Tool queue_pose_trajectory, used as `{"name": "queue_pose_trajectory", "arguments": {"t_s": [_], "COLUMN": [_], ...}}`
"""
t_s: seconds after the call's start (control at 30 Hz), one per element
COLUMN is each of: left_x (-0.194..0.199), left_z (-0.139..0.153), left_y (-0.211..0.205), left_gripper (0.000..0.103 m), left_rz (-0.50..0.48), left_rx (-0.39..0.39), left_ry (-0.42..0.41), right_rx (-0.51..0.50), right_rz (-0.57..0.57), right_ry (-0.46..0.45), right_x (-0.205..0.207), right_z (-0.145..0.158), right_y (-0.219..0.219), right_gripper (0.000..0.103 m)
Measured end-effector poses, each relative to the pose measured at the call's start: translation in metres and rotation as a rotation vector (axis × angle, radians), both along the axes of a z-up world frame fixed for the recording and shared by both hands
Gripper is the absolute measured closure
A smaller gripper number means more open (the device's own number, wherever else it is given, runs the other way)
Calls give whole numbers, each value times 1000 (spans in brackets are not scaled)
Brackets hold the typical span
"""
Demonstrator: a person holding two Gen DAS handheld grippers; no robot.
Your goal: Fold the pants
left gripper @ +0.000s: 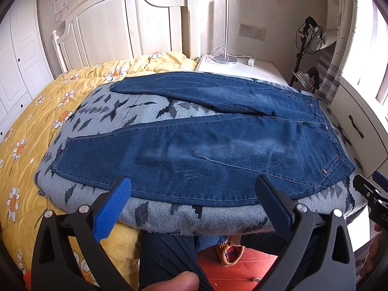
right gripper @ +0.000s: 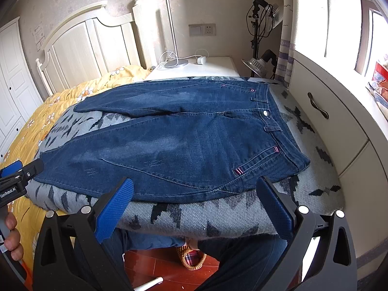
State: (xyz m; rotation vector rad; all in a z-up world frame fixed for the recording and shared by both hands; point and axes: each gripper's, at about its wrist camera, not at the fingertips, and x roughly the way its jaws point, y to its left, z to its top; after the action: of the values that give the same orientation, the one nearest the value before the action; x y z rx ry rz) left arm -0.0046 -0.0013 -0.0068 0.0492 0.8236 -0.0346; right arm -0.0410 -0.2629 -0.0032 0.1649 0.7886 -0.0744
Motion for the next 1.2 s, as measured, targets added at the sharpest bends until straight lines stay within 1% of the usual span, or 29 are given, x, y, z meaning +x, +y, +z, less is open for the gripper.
{"name": "queue_pose_trajectory", "arguments": {"t_s": [0.23, 0.3, 0.37, 0.43, 0.53, 0.6, 0.67, 0.7, 0.77, 0.8, 0.93, 0.97, 1.03, 1.07, 1.1, 1.17, 1.2], "left_x": [3, 8, 13, 18, 26, 31, 38, 43, 49, 52, 68, 71, 80, 84, 88, 96, 100], "left_z": [-7, -12, -16, -19, -27, -32, -39, -45, -52, -55, -69, -72, -78, -79, -81, -86, -88], "left_y": [1, 6, 14, 20, 30, 34, 35, 36, 37, 39, 43, 43, 45, 46, 47, 50, 50], "left_gripper": [2, 2, 2, 2, 2, 2, 2, 2, 2, 2, 2, 2, 2, 2, 2, 2, 2], "left_rz": [-4, -10, -19, -25, -22, -24, -38, -45, -48, -49, -30, -23, -8, -3, 4, 19, 27], "left_rx": [-20, -64, -127, -188, -257, -275, -278, -290, -314, -322, -323, -321, -312, -307, -301, -286, -281], "left_ry": [19, 33, 41, 36, 35, 55, 98, 128, 157, 166, 199, 207, 228, 234, 241, 256, 262], "right_rx": [0, 4, 14, 42, 109, 124, 168, 184, 185, 197, 291, 307, 369, 376, 376, 345, 309], "right_rz": [-1, 1, 11, 23, 36, 43, 33, 13, -18, -43, -157, -184, -251, -288, -288, -310, -317], "right_ry": [6, 9, 15, 33, 54, 60, 67, 71, 76, 91, 161, 174, 221, 242, 242, 266, 294], "right_x": [-2, -1, 3, 8, 19, 32, 49, 63, 88, 110, 195, 210, 258, 279, 279, 309, 329], "right_z": [-4, -6, -8, -12, -17, -19, -20, -20, -20, -22, -38, -42, -59, -68, -68, -78, -87], "right_y": [1, 1, 1, -1, -9, -17, -34, -48, -72, -90, -168, -184, -230, -250, -250, -272, -284], "right_gripper": [5, 5, 5, 5, 5, 5, 5, 5, 5, 5, 5, 5, 5, 9, 12, 12, 12]}}
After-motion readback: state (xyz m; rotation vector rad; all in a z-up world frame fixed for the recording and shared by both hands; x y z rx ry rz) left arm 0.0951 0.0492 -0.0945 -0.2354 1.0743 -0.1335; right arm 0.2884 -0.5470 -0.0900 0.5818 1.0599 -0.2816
